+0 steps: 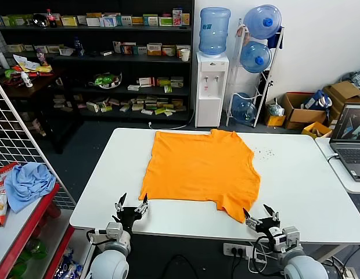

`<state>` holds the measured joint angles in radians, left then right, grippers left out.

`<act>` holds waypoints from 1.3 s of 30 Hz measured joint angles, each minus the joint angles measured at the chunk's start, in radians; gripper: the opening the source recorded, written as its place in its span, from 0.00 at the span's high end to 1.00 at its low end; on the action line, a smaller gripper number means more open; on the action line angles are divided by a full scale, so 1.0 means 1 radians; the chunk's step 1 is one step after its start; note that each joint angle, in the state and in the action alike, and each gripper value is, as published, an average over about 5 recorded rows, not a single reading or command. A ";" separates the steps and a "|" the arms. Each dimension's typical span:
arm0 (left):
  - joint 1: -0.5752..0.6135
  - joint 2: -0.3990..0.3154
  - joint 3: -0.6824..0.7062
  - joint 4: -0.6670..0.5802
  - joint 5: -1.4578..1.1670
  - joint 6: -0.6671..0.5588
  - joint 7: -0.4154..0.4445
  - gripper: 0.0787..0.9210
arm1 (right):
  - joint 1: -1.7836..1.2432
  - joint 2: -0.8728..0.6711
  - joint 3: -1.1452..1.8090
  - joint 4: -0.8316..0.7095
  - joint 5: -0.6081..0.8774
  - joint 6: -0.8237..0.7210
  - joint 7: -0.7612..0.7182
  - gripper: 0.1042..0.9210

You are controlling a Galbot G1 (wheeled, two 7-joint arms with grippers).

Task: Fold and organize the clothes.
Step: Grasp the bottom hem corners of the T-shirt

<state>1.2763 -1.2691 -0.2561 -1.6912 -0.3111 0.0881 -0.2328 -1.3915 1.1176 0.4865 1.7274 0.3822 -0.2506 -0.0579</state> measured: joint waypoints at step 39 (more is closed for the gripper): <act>-0.095 -0.020 0.027 0.114 -0.014 0.113 0.019 0.44 | 0.076 0.057 -0.064 -0.040 0.043 -0.049 0.026 0.65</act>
<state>1.1812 -1.2895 -0.2293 -1.5769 -0.3247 0.2016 -0.2135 -1.3156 1.1742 0.4220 1.6874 0.4250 -0.2992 -0.0319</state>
